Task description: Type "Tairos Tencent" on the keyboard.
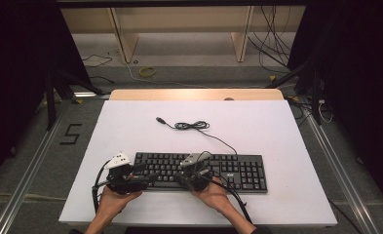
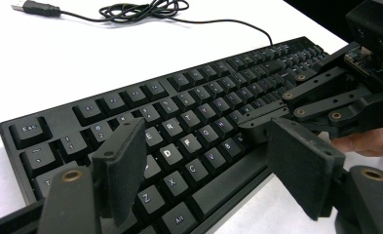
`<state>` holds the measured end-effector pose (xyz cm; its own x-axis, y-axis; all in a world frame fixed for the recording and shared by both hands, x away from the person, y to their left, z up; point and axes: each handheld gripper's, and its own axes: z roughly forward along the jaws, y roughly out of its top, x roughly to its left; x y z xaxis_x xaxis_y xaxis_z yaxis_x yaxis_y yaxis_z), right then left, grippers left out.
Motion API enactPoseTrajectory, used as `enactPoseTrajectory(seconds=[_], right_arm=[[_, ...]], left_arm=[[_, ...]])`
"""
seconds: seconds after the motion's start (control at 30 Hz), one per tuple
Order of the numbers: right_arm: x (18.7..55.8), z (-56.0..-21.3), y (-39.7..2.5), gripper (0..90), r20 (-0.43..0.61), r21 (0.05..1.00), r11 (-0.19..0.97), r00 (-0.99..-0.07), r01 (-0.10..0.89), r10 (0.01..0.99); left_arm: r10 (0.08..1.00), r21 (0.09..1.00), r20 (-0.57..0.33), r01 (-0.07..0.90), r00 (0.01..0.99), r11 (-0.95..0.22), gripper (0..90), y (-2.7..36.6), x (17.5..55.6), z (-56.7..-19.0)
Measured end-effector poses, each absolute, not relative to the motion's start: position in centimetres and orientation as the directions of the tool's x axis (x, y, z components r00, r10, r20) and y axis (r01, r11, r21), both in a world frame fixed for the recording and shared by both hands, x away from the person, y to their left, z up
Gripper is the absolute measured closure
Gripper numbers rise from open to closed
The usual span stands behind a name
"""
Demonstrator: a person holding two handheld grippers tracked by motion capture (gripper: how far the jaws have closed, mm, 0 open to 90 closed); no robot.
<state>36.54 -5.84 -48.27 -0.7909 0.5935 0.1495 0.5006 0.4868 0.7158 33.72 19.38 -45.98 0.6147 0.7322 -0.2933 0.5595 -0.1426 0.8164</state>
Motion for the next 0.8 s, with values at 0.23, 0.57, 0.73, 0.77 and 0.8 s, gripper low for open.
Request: enactPoseTrajectory(seconds=[0.23, 0.57, 0.73, 0.77, 0.8], right_arm=[[36.6, -48.0, -6.2, 85.6, 0.186, 0.725, 0.457, -0.785, 0.516, 0.591], [36.5, -46.5, -8.1, 76.9, 0.192, 0.774, 0.387, -0.768, 0.501, 0.611], [36.5, -46.2, -9.2, 69.3, 0.203, 0.783, 0.367, -0.764, 0.502, 0.612], [36.4, -46.1, -9.3, 68.4, 0.204, 0.783, 0.365, -0.762, 0.504, 0.615], [36.4, -46.1, -9.4, 67.1, 0.206, 0.785, 0.362, -0.763, 0.503, 0.613]], left_arm=[[0.736, 0.816, -0.29, 0.56, 0.612, -0.144, 30.9, 19.5, 33.9, -46.0], [0.737, 0.81, -0.297, 0.569, 0.607, -0.141, 31.9, 19.4, 34.1, -46.0], [0.733, 0.804, -0.307, 0.578, 0.607, -0.142, 33.6, 19.4, 34.3, -46.1], [0.735, 0.803, -0.308, 0.579, 0.604, -0.14, 33.7, 19.4, 34.3, -46.1], [0.736, 0.802, -0.309, 0.581, 0.603, -0.14, 33.8, 19.4, 34.4, -46.1]])
